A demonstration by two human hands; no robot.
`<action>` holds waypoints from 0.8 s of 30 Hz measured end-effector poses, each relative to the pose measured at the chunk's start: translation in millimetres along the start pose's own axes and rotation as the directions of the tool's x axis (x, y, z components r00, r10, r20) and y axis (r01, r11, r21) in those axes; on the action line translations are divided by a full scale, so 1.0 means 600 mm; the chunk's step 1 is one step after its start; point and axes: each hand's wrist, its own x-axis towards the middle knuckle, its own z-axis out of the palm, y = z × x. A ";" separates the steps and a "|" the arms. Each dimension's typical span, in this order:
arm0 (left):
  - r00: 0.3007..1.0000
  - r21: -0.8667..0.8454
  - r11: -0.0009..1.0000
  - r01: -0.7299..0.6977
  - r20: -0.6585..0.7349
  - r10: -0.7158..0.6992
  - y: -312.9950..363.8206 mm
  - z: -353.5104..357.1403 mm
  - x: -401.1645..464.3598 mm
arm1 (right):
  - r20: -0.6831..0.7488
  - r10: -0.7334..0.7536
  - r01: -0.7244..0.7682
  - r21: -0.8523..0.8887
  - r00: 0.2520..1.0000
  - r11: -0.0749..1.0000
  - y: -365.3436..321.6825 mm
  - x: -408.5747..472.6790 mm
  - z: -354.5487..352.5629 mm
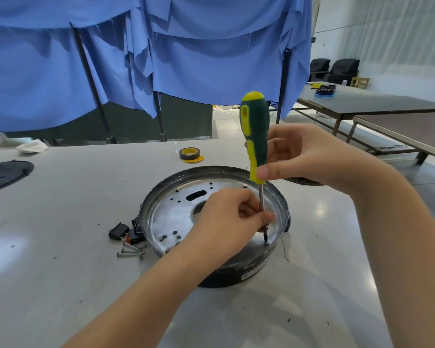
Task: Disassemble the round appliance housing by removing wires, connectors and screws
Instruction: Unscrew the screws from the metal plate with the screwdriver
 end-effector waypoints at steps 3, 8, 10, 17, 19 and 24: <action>1.000 0.041 0.999 0.008 -0.018 -0.008 0.003 0.000 -0.002 | 0.018 -0.006 0.006 -0.014 1.000 1.000 -0.002 -0.001 0.001; 1.000 0.083 0.997 0.001 -0.014 0.001 0.003 0.000 -0.002 | 0.013 -0.028 0.028 0.005 1.000 1.000 -0.001 0.001 0.002; 0.999 0.057 0.998 -0.015 0.031 0.014 0.003 0.000 -0.002 | 0.056 -0.034 0.031 0.049 0.998 0.998 -0.002 -0.001 -0.001; 0.996 -0.038 0.999 -0.024 0.084 0.028 0.006 -0.002 -0.003 | 0.168 -0.046 0.027 0.114 0.985 0.993 0.001 -0.006 -0.007; 0.999 0.001 1.000 -0.013 0.044 0.013 0.005 -0.001 -0.001 | 0.165 -0.031 0.016 0.088 0.986 0.996 -0.003 -0.004 -0.005; 1.000 0.073 0.997 -0.008 -0.028 0.010 0.004 -0.002 -0.001 | 0.068 -0.029 0.026 0.043 0.997 0.999 -0.004 -0.001 0.006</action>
